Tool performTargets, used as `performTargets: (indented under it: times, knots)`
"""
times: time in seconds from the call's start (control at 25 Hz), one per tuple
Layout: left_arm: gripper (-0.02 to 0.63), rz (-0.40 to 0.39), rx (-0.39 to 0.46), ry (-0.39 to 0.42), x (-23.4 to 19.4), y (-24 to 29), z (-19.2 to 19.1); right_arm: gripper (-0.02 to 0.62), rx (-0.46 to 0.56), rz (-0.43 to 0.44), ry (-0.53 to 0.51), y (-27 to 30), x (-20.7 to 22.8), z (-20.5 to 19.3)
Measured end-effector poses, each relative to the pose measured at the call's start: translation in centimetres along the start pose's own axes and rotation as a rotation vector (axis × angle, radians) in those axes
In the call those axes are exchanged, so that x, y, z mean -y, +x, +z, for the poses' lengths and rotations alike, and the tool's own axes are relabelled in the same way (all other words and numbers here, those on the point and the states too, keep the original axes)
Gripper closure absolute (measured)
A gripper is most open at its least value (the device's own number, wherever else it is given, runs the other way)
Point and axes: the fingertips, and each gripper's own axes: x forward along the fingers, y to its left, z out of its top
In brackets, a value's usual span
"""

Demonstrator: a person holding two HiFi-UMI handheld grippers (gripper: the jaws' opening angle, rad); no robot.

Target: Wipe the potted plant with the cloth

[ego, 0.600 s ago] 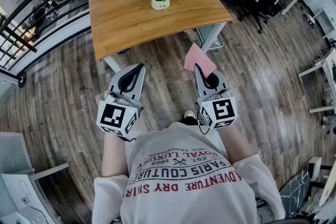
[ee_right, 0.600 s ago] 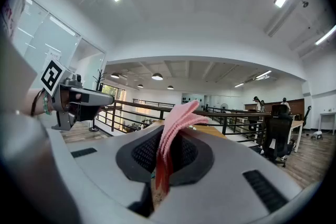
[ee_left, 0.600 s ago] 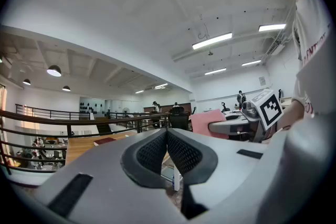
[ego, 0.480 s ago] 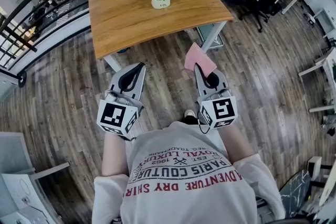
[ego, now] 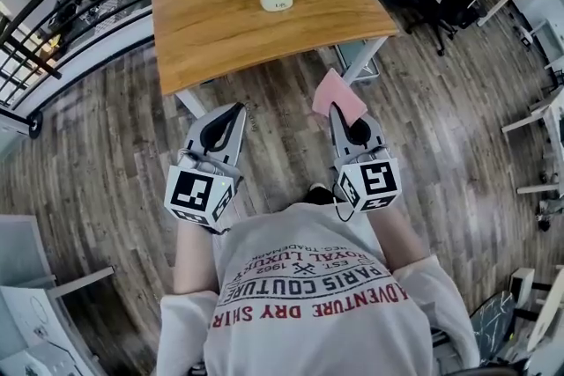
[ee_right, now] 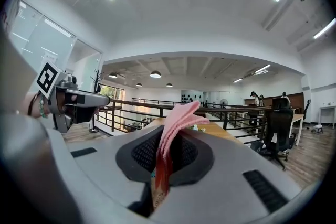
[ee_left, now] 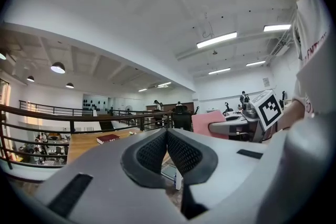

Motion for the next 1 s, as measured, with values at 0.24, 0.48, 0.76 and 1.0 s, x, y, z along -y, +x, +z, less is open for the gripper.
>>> performTargets:
  times: [0.24, 0.48, 0.76, 1.0]
  knots:
    - [0.589, 0.045, -0.019, -0.018, -1.9, 2.3, -0.7, 0.56, -0.042, 0.015, -0.003, 3.3, 2.7, -1.1]
    - [0.589, 0.116, -0.041, -0.023, -3.5, 8.0, -2.0, 0.56, -0.054, 0.076, -0.018, 8.9, 7.8, -2.4]
    - [0.589, 0.243, -0.047, -0.051, -5.9, 18.3, -1.5, 0.56, -0.065, 0.204, -0.038, 17.8, 15.9, -2.3]
    - [0.589, 0.35, -0.066, -0.093, -8.0, 25.9, -2.3, 0.559, -0.084, 0.317, -0.061, 24.5, 21.5, -2.1]
